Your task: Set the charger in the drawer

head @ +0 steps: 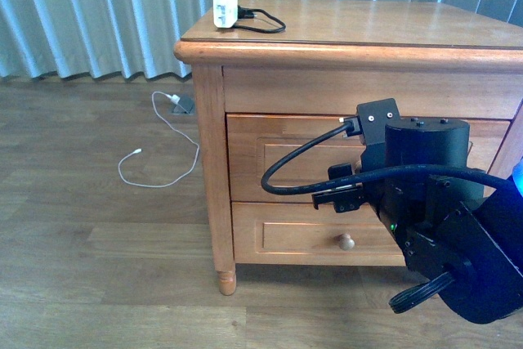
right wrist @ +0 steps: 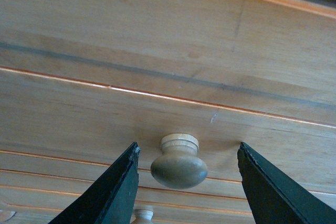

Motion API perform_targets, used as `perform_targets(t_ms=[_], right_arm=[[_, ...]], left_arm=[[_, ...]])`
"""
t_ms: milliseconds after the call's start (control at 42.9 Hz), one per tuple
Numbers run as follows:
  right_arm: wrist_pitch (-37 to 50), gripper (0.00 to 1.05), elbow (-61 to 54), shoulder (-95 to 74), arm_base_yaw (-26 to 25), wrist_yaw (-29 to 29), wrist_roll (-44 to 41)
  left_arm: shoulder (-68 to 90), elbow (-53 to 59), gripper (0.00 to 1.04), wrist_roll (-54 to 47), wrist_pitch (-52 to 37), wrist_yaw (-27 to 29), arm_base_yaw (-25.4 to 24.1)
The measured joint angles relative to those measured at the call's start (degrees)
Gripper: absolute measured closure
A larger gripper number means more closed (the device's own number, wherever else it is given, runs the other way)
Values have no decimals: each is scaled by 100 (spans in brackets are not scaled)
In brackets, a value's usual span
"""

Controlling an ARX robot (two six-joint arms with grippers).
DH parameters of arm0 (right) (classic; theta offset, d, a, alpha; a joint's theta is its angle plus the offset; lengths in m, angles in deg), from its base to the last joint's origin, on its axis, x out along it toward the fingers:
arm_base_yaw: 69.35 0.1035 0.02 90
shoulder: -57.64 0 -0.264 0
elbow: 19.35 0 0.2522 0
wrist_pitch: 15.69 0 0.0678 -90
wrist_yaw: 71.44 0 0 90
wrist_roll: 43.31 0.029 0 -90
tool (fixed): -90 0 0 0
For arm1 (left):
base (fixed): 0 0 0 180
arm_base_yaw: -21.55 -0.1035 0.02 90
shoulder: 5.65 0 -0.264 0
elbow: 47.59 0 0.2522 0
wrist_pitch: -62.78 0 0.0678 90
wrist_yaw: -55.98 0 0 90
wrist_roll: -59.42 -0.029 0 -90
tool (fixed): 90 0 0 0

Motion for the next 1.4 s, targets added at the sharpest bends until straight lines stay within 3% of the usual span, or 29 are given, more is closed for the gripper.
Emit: perform_targets(t_ms=[117,326,513,1072,1398], right_arm=[[0,49,0,0,7,2,0],[0,60,0,0,9,4,4],[0,80,-7,0,31,35,-13],[24,82,-90,-4,50,76,31],[-264,82,-1167,791,162,33,568]], left_arm=[[0,0,6,0,0,2,0],[0,0,6,0,0,2,0],[0,0,6,0,0,0,0],[0,0,6,0,0,0,0],[0,0,6,0,0,2,0]])
